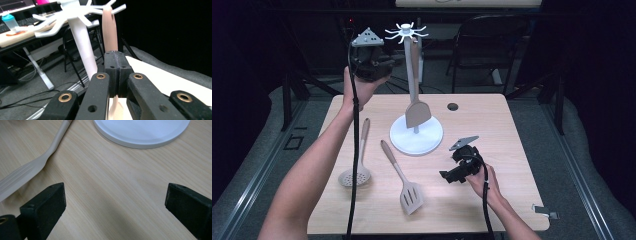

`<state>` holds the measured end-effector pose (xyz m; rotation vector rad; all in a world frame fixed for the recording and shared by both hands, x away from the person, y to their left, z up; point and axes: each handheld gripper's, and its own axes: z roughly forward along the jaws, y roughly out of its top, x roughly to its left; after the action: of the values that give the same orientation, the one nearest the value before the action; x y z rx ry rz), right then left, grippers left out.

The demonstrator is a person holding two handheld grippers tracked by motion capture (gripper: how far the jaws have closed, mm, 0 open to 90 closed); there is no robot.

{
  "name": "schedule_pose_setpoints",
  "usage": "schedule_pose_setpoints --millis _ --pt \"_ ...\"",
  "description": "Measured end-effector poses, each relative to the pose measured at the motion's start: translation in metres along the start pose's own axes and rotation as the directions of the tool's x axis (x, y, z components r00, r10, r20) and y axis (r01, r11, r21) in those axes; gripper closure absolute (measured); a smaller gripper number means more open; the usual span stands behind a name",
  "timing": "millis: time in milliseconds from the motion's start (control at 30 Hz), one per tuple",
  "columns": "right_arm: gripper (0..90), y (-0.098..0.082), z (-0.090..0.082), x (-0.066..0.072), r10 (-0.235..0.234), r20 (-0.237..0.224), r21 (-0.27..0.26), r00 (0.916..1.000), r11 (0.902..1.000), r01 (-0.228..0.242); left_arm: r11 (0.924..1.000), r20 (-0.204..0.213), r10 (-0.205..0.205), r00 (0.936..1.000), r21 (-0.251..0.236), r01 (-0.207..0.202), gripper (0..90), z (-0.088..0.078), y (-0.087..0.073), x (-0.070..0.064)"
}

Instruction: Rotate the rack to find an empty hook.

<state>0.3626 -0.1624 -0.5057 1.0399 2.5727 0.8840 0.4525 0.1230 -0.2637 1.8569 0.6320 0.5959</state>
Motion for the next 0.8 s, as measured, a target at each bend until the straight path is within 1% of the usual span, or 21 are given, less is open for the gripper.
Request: schedule_pose_setpoints --millis 133,233,267,300,333,400,467,533,633,800 --pt "3.2 -0.001 0.000 0.000 0.006 0.002 -0.002 1.0000 1.0000 -0.006 0.9998 -0.025 0.006 0.9997 -0.019 -0.006 90.0 -0.001 0.011 0.002" --pt "3.4 -0.001 -0.001 -0.001 0.005 0.000 -0.005 1.0000 1.0000 -0.005 0.9996 -0.020 0.001 0.9998 -0.028 -0.001 90.0 -0.002 0.014 0.003" --pt "3.4 0.000 -0.001 0.000 0.007 0.000 -0.003 1.0000 1.0000 -0.007 0.9995 -0.022 0.005 0.9997 -0.030 -0.006 90.0 -0.002 0.017 0.002" --pt "3.4 0.000 -0.001 0.000 0.005 0.006 -0.002 1.0000 1.0000 -0.005 0.9995 -0.022 0.005 0.9997 -0.030 -0.006 90.0 -0.002 0.017 0.002" --pt "3.4 0.000 -0.001 0.000 0.003 0.003 0.001 1.0000 1.0000 -0.003 0.9993 -0.029 0.009 0.9995 -0.036 -0.010 90.0 -0.002 0.018 0.000" --pt "3.4 0.000 -0.001 0.000 0.002 0.003 0.003 1.0000 1.0000 -0.002 0.9992 -0.030 0.010 0.9995 -0.038 -0.011 90.0 -0.002 0.018 0.000" --pt "3.7 0.000 -0.001 0.000 -0.001 0.003 0.005 1.0000 1.0000 0.001 0.9990 -0.036 0.003 0.9993 -0.044 -0.005 90.0 -0.003 0.018 0.001" --pt "3.8 0.000 -0.002 0.000 -0.001 0.004 0.004 1.0000 1.0000 0.001 0.9991 -0.049 0.001 0.9988 -0.042 -0.003 90.0 -0.002 0.018 0.002" --pt "3.8 0.000 -0.002 0.000 0.001 0.004 0.003 1.0000 1.0000 -0.001 0.9993 -0.057 -0.001 0.9984 -0.038 -0.001 90.0 -0.003 0.018 0.003" --pt "3.8 0.000 -0.002 0.000 -0.001 0.003 0.003 1.0000 1.0000 0.001 0.9990 -0.081 -0.017 0.9966 -0.042 0.014 90.0 -0.003 0.016 0.008"
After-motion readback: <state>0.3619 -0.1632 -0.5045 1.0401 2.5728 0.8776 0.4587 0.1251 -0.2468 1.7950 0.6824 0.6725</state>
